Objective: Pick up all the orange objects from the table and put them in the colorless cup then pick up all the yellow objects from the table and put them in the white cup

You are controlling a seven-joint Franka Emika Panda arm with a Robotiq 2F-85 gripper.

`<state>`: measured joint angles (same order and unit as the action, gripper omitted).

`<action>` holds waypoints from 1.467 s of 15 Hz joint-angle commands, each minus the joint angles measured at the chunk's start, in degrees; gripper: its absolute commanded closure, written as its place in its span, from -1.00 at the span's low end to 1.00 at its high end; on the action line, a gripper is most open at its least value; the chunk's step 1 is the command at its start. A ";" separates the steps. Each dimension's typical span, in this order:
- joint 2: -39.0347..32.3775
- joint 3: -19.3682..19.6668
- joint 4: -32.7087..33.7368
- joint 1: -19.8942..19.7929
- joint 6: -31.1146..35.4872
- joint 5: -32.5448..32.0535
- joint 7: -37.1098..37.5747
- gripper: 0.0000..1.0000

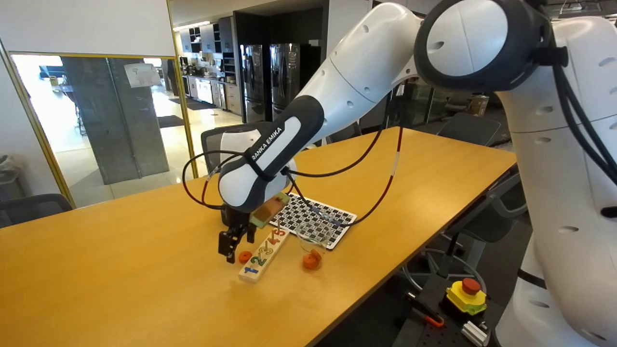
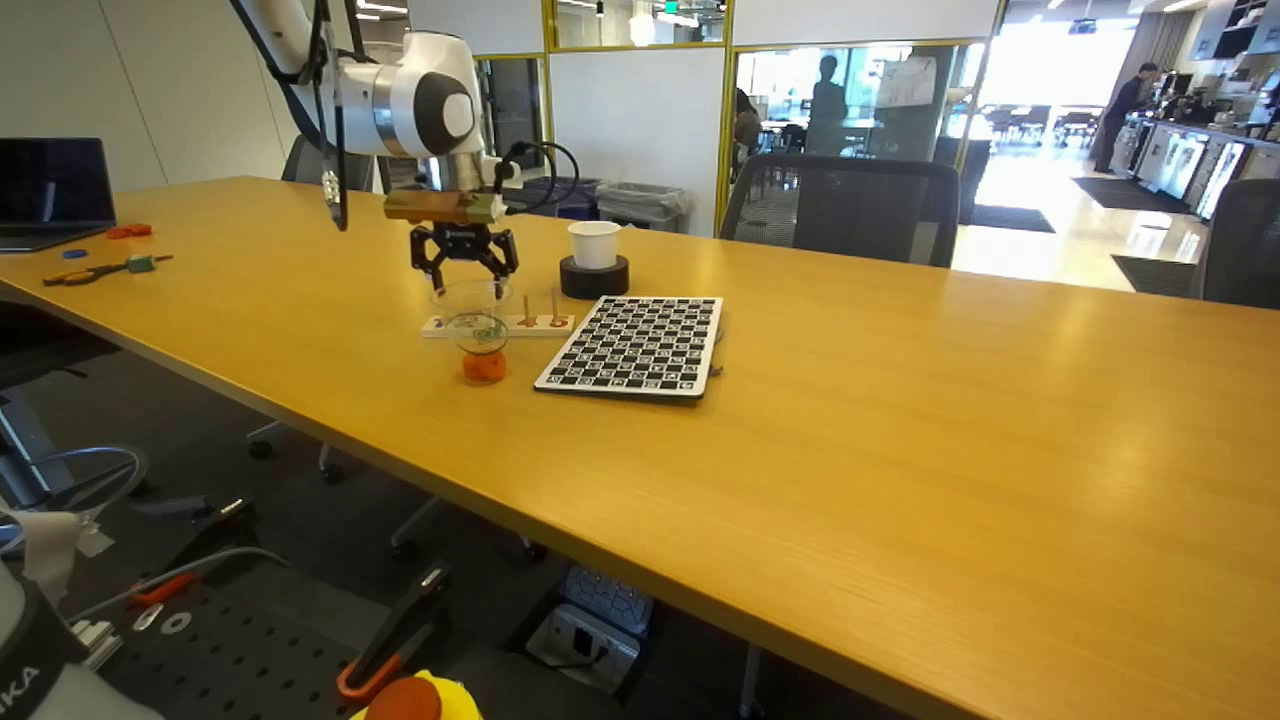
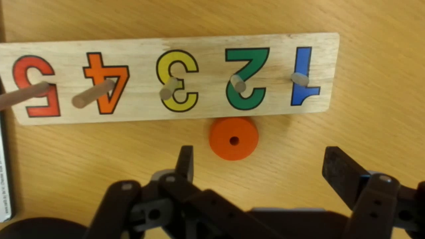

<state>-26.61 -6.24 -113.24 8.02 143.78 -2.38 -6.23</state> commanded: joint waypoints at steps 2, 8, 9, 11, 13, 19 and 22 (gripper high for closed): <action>-2.08 1.18 2.86 1.25 -0.32 -2.96 2.76 -1.00; -3.56 1.43 4.04 0.96 -0.72 -2.97 3.11 -1.00; -3.80 1.43 4.23 0.90 -0.76 -2.87 3.11 -1.00; -4.15 1.49 4.53 0.87 -0.83 -2.80 3.13 -1.00; -4.52 1.54 4.86 0.82 -0.86 -2.71 3.16 -1.00; -4.86 1.79 5.18 0.77 -0.49 -2.72 3.33 0.02; -4.74 2.09 5.33 0.78 -0.77 -2.75 3.80 0.46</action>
<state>-30.78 -4.78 -109.65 8.26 143.68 -4.11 -4.16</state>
